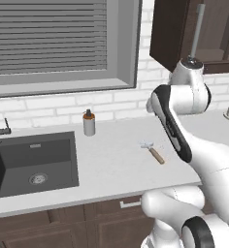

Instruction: Pick the pizza cutter from the drawer and place it on the counter.

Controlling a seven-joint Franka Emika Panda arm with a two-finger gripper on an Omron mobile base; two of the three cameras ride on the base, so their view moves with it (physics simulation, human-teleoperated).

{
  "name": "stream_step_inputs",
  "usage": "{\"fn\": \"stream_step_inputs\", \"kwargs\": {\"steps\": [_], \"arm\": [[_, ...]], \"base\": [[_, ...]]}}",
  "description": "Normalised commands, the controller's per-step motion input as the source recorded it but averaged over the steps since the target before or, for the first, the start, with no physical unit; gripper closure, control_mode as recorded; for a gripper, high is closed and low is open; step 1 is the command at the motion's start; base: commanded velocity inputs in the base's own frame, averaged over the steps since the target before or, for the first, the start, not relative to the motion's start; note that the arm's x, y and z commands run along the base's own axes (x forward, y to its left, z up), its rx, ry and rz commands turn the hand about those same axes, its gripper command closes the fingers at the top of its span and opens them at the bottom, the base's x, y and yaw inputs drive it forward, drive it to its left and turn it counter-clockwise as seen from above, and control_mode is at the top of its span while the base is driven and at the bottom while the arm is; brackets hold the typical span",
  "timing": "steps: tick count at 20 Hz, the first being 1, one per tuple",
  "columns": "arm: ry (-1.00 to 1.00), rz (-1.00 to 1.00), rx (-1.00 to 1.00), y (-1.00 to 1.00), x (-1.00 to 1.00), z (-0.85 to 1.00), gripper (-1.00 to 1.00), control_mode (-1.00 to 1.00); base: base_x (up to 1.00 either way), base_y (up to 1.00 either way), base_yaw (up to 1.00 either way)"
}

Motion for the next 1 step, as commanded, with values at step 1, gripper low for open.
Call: {"fn": "stream_step_inputs", "kwargs": {"steps": [1], "arm": [[-0.02, -0.06, 0.00, -0.13, -0.57, 0.54, -1.00, -1.00]], "base": [[0.00, 0.00, 0.00]]}}
